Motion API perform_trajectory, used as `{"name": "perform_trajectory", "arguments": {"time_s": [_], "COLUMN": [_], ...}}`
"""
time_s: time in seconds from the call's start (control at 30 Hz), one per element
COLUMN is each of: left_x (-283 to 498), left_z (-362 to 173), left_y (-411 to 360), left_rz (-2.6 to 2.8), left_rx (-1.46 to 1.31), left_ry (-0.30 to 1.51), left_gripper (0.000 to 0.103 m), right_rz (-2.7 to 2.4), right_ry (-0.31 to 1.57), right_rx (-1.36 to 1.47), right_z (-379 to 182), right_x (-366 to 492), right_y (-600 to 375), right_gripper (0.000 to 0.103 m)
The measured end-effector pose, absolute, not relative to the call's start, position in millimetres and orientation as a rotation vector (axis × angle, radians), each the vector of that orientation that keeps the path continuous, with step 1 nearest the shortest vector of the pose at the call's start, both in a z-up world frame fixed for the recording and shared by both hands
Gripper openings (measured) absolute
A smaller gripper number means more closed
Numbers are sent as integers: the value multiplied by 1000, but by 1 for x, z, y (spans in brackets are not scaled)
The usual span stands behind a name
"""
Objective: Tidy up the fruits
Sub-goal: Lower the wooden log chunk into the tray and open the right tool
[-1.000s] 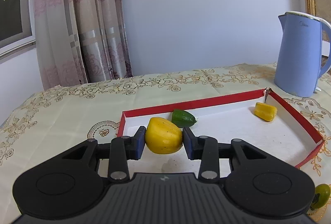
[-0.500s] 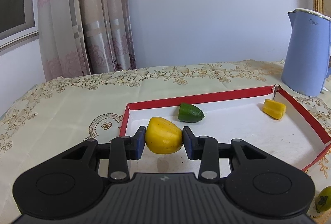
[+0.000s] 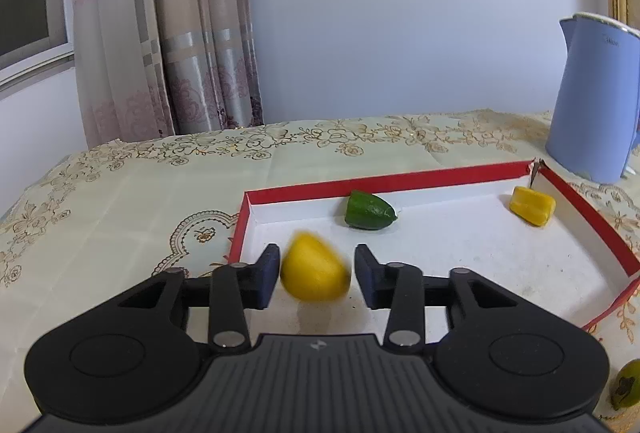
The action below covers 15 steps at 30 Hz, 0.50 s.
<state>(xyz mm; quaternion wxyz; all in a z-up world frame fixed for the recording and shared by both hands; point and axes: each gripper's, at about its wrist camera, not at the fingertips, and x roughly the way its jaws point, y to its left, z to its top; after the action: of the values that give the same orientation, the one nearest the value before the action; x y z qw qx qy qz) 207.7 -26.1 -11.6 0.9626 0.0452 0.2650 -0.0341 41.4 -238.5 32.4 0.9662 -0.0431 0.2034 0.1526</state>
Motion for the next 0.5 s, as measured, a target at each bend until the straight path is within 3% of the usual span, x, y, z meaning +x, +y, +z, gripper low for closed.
{"name": "perform_trajectory", "arguments": {"time_s": [0.17, 0.5], "left_x": [199, 176], "left_z": [0, 26], "left_y": [-23, 16], "left_rz": [-56, 138], "left_rx": [82, -34], "left_ry": [490, 342], "left_gripper": [72, 74], "right_rz": [296, 297], "right_ry": [408, 453], "right_rx": [-90, -63], "right_z": [36, 32], "right_x": [60, 133], "right_y": [-243, -245], "right_gripper": [32, 32]}}
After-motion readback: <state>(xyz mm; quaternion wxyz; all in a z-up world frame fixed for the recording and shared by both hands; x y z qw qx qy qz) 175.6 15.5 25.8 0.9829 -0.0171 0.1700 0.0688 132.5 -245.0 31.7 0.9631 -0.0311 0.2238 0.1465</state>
